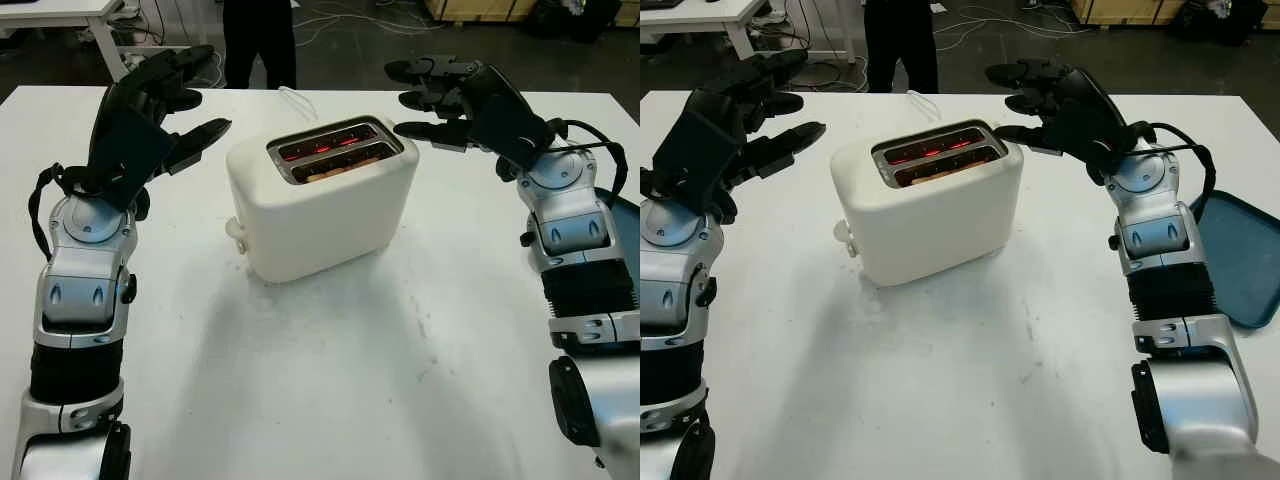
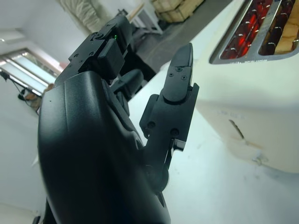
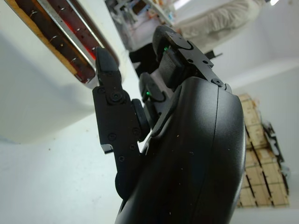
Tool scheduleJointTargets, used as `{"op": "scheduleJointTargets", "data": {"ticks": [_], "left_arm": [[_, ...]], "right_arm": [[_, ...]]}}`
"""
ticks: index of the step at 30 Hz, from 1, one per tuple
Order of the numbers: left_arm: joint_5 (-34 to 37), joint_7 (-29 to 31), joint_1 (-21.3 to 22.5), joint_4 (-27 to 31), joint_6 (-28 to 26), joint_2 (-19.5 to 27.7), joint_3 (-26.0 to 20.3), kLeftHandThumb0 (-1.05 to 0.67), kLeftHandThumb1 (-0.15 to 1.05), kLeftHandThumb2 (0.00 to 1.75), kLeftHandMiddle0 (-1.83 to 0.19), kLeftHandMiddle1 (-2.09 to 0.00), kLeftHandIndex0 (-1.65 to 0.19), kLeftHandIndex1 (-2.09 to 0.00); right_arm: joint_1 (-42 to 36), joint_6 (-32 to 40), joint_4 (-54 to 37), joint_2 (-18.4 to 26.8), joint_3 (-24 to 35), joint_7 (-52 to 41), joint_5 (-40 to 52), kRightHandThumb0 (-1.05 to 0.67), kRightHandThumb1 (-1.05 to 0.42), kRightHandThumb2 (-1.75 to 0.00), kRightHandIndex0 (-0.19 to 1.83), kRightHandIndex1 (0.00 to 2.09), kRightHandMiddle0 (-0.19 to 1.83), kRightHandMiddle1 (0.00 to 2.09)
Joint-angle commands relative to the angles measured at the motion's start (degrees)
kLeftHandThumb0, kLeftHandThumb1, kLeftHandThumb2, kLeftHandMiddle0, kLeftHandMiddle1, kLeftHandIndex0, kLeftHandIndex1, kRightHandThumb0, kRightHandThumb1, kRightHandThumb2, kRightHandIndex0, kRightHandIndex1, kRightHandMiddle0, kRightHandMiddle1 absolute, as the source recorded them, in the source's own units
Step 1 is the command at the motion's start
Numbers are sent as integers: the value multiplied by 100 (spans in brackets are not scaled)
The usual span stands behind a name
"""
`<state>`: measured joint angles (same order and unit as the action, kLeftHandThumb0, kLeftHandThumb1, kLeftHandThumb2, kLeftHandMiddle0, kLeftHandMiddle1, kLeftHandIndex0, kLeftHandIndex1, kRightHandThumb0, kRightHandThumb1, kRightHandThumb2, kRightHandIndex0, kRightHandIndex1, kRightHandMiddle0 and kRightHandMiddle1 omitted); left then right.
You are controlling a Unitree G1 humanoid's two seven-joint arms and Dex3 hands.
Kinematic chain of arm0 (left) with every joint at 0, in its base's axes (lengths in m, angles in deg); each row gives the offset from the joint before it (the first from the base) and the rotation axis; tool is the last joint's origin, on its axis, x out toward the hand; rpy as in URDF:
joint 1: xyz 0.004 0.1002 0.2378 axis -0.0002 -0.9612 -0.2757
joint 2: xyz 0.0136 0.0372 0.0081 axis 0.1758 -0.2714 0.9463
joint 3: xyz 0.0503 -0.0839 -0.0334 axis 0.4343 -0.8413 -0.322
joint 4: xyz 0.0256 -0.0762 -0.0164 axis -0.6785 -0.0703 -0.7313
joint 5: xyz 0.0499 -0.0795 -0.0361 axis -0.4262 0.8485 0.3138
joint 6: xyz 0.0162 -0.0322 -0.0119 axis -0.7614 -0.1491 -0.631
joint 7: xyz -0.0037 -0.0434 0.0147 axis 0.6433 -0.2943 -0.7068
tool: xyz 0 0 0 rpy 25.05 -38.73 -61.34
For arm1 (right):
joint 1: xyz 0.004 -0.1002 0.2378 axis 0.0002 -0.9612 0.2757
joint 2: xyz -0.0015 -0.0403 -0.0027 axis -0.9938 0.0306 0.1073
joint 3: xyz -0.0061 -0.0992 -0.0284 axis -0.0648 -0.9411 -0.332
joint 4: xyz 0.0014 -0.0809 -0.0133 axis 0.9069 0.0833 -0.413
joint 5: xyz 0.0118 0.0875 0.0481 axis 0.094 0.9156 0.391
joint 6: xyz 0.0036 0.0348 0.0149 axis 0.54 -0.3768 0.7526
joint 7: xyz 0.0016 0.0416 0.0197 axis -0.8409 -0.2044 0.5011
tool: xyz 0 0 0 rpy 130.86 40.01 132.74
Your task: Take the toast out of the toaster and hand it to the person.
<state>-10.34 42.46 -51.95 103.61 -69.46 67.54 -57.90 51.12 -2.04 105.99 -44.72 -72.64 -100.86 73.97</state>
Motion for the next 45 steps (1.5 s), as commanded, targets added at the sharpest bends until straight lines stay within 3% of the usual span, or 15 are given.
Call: {"op": "scheduleJointTargets", "data": {"ticks": [1,29,45], "left_arm": [[-27,-11,-63,8,125,1,-41,-29,82,21,-2,-109,-48,-13],[-40,-14,-148,17,159,26,-162,-32,79,26,-1,-106,-43,-18],[26,-52,-201,198,-90,-44,-216,-28,81,25,0,-101,-41,-20]], "right_arm": [[-59,-70,-65,17,18,-29,59,-32,-92,-6,53,11,53,1],[-162,-32,-146,-58,116,22,195,-31,-92,-5,52,12,54,1],[-273,4,-201,-121,210,33,270,-27,-92,-6,50,11,53,1]]}}
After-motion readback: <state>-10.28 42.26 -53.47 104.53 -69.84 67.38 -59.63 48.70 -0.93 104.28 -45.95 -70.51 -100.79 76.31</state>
